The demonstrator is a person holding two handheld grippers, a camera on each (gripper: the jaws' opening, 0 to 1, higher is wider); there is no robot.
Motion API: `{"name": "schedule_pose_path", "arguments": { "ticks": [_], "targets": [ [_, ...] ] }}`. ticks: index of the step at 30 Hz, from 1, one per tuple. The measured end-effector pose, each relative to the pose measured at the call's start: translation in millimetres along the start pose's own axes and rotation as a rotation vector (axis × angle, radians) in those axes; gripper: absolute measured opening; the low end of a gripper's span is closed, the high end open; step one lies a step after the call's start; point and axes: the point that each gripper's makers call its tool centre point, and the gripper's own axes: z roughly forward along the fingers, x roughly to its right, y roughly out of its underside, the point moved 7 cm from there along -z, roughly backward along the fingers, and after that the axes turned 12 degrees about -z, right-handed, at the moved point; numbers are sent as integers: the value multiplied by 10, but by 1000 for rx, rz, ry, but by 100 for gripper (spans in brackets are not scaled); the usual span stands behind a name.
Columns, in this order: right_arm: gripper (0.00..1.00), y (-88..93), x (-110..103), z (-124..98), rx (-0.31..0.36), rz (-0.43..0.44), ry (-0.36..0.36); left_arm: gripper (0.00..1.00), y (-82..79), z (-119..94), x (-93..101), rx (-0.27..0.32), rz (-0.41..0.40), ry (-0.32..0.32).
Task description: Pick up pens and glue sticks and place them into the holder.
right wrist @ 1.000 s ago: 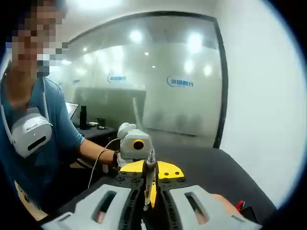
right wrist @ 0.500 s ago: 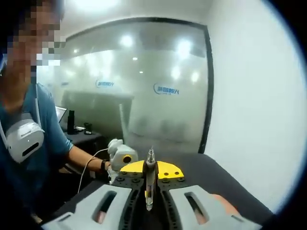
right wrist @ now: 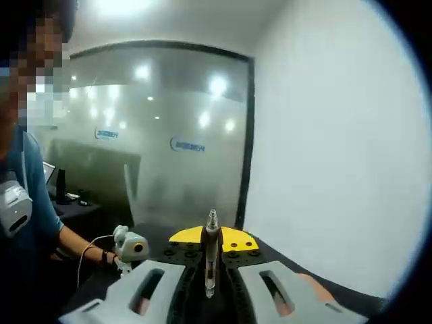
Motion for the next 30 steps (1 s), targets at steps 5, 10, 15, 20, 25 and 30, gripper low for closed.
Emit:
{"name": "schedule_pose_path", "arguments": {
  "ticks": [5, 10, 15, 20, 25, 30],
  "targets": [
    [5, 24, 105, -25, -25, -26, 81, 45, -27, -7, -15, 26, -3, -19],
    [5, 17, 237, -81, -20, -35, 173, 49, -35, -23, -13, 51, 6, -36],
    [5, 86, 357, -130, -45, -48, 258, 59, -44, -16, -48, 62, -4, -39],
    [5, 215, 433, -140, -84, -50, 316, 68, -37, 6, -45, 61, -13, -25],
    [5, 323, 468, -91, -113, -57, 349, 76, -32, 20, -41, 58, -18, -12],
    [5, 454, 476, -22, -161, -61, 349, 83, -36, 27, -24, 62, -34, 14]
  ]
}}
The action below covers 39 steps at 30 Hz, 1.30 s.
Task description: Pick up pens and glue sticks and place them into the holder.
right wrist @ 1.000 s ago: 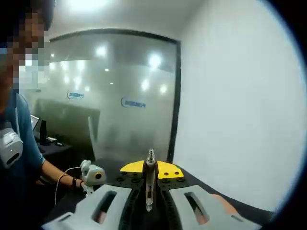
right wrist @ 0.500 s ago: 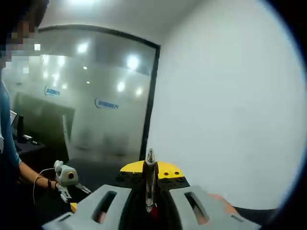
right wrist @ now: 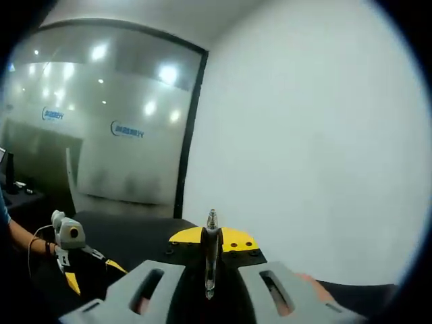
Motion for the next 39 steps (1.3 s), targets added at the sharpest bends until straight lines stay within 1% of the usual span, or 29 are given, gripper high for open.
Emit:
{"name": "schedule_pose_path", "arguments": {
  "ticks": [6, 12, 21, 25, 30, 39],
  "targets": [
    [5, 129, -45, 60, -35, 10, -19, 86, 13, 11, 1, -7, 8, 6],
    [5, 267, -67, 113, -75, 14, -36, 85, 52, 21, -1, -36, 31, 1],
    [5, 448, -133, 182, -157, 44, -85, 83, 56, 20, -1, -39, 31, 1],
    [5, 525, -166, 207, -201, 42, -105, 82, 63, 22, -4, -45, 34, -3],
    [5, 564, -188, 206, -236, 30, -121, 82, 63, 20, -7, -45, 35, -5],
    [5, 581, -188, 210, -269, 18, -143, 81, 67, 19, -8, -48, 39, -9]
  ]
}}
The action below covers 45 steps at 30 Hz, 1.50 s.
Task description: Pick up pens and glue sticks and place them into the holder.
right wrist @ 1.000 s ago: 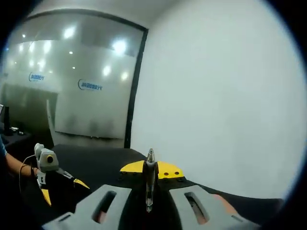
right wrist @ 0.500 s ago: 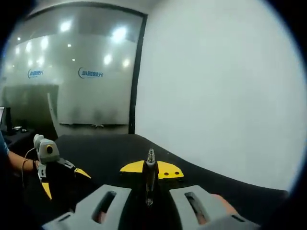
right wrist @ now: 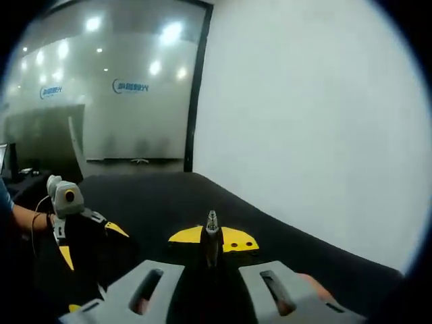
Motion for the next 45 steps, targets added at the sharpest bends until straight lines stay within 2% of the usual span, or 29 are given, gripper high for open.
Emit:
{"name": "schedule_pose_path", "arguments": {
  "ticks": [7, 19, 22, 26, 30, 32, 37, 39, 42, 45],
  "targets": [
    [6, 5, -143, -54, -26, -6, -15, 80, 2, -1, -4, -3, 0, -1],
    [6, -119, -82, -208, 10, -11, -3, 78, 7, 1, -10, -8, 2, -6],
    [6, -200, -219, -296, 9, -87, -92, 78, 10, 1, -5, -11, 3, -3],
    [8, -351, -340, -373, 36, -142, -178, 76, -3, -9, 4, -4, -4, 11],
    [11, -405, -462, -393, 18, -220, -251, 81, -63, -44, -44, 42, -9, -11],
    [11, -408, -553, -391, -1, -261, -301, 81, -109, -64, -52, 78, -39, 2],
    [15, -332, -818, -381, -73, -349, -454, 81, -122, -77, -72, 89, -58, -1],
    [15, -277, -933, -377, -115, -365, -522, 81, -122, -77, -77, 89, -59, -2],
    [15, -227, -1047, -330, -170, -375, -565, 81, -142, -92, -106, 104, -72, -9],
    [15, -155, -1183, -283, -225, -385, -637, 81, -137, -99, -159, 95, -57, -53]
  ]
}}
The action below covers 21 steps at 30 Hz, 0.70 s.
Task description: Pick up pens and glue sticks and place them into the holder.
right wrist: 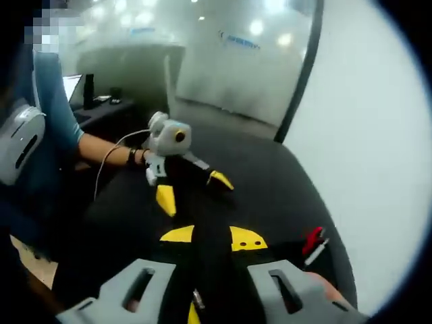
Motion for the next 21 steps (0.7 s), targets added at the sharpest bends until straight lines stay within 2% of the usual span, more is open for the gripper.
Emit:
{"name": "schedule_pose_path", "arguments": {
  "ticks": [3, 9, 15, 21],
  "targets": [
    [15, 14, -101, 125, -60, -5, -68, 83, 1, 3, -2, 0, -1, -3],
    [15, 81, -205, 310, -160, -17, -127, 85, -20, -4, -27, 11, -13, -11],
    [14, 141, -307, 463, -228, -13, -199, 86, -15, 1, -16, 8, -11, -5],
    [14, 229, -302, 607, -293, -21, -249, 86, -16, 3, -13, 9, -13, 0]
  ]
}}
